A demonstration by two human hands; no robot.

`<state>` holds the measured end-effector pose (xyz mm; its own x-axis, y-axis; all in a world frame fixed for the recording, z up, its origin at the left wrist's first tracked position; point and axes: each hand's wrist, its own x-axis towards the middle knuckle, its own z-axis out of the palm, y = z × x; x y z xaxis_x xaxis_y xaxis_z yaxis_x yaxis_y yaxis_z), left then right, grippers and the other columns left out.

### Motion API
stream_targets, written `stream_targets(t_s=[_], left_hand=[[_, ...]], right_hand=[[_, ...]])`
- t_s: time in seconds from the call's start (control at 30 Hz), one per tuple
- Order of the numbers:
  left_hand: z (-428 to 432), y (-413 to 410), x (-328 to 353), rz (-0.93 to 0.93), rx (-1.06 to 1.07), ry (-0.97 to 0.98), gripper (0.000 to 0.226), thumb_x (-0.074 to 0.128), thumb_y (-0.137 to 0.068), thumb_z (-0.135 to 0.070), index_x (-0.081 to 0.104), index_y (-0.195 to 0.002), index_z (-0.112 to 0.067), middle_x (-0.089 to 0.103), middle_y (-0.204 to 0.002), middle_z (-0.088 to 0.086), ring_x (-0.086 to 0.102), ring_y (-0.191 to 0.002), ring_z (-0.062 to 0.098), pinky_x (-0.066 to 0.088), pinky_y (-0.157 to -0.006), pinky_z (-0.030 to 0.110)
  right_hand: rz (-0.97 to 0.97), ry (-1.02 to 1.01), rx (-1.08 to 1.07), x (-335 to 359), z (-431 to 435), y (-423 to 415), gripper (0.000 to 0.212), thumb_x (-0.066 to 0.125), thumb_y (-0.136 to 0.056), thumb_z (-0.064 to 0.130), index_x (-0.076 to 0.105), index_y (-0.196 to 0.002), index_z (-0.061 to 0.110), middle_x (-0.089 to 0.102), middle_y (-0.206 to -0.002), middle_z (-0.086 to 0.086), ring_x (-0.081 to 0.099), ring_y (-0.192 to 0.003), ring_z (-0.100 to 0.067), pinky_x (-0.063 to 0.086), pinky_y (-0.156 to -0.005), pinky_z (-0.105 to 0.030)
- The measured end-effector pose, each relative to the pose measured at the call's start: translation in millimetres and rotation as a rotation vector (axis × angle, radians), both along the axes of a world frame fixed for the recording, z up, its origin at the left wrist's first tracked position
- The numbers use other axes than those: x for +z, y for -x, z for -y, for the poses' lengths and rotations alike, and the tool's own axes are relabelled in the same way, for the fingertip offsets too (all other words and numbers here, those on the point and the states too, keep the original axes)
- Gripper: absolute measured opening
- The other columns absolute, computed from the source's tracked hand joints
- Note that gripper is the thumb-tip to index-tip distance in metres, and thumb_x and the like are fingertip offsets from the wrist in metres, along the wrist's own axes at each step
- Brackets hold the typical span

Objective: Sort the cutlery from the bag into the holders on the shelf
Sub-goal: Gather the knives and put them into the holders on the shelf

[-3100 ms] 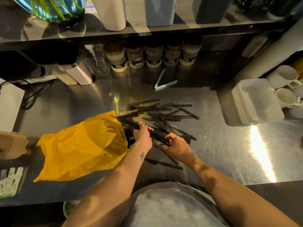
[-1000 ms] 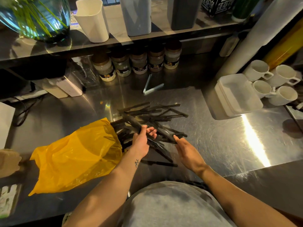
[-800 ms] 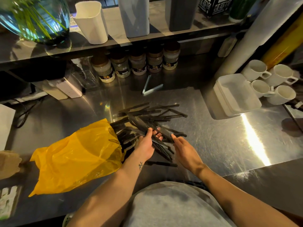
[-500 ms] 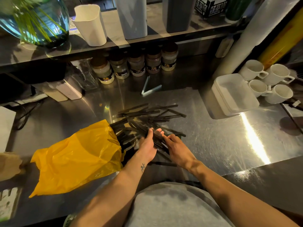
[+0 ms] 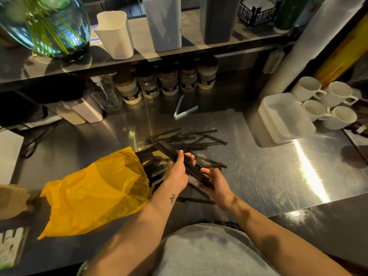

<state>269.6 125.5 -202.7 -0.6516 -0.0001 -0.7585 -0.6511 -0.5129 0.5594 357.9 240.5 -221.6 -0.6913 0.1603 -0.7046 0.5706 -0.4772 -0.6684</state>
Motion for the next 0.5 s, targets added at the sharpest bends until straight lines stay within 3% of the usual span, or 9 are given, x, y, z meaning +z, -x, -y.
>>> stream_targets(t_s=[0.1,0.23,0.33,0.43,0.5], left_hand=[[-7,-8,2,-0.014,-0.034,0.055,0.019,0.058,-0.102,-0.022,0.061,-0.117,-0.009,0.070,-0.086,0.006,0.072,-0.084,0.020,0.061,-0.085,0.039],[-12,-18,2,-0.019,-0.069,0.114,0.018,0.056,-0.103,-0.024,0.059,-0.113,-0.010,0.062,-0.081,0.004,0.064,-0.074,0.017,0.060,-0.080,0.036],[-12,-16,5,-0.046,-0.090,0.131,0.018,0.057,-0.103,-0.028,0.059,-0.109,-0.012,0.057,-0.073,-0.001,0.058,-0.063,0.012,0.057,-0.079,0.035],[-10,-11,13,-0.093,-0.096,0.174,0.015,0.057,-0.103,-0.028,0.056,-0.102,-0.013,0.055,-0.070,-0.001,0.054,-0.060,0.011,0.054,-0.072,0.032],[-7,-7,16,-0.133,-0.102,0.221,0.016,0.057,-0.103,-0.029,0.055,-0.101,-0.013,0.056,-0.072,-0.001,0.053,-0.060,0.011,0.053,-0.070,0.031]], right_hand=[[0.097,0.155,-0.163,7,12,7,0.050,0.039,-0.108,0.038,0.066,-0.115,-0.002,0.069,-0.117,-0.022,0.064,-0.112,-0.032,0.053,-0.100,-0.042],[0.178,0.154,-0.212,13,25,21,0.051,0.033,-0.109,0.039,0.064,-0.116,-0.001,0.071,-0.113,-0.022,0.068,-0.102,-0.030,0.057,-0.088,-0.042],[0.223,0.126,-0.178,17,32,27,0.047,0.032,-0.109,0.037,0.068,-0.108,0.006,0.071,-0.105,-0.015,0.065,-0.095,-0.025,0.053,-0.099,-0.044],[0.257,0.111,-0.141,19,33,27,0.044,0.035,-0.108,0.037,0.069,-0.105,0.009,0.069,-0.100,-0.011,0.060,-0.086,-0.021,0.051,-0.093,-0.039],[0.276,0.108,-0.164,17,33,25,0.043,0.037,-0.107,0.037,0.068,-0.105,0.007,0.069,-0.103,-0.013,0.061,-0.091,-0.024,0.053,-0.098,-0.042]])
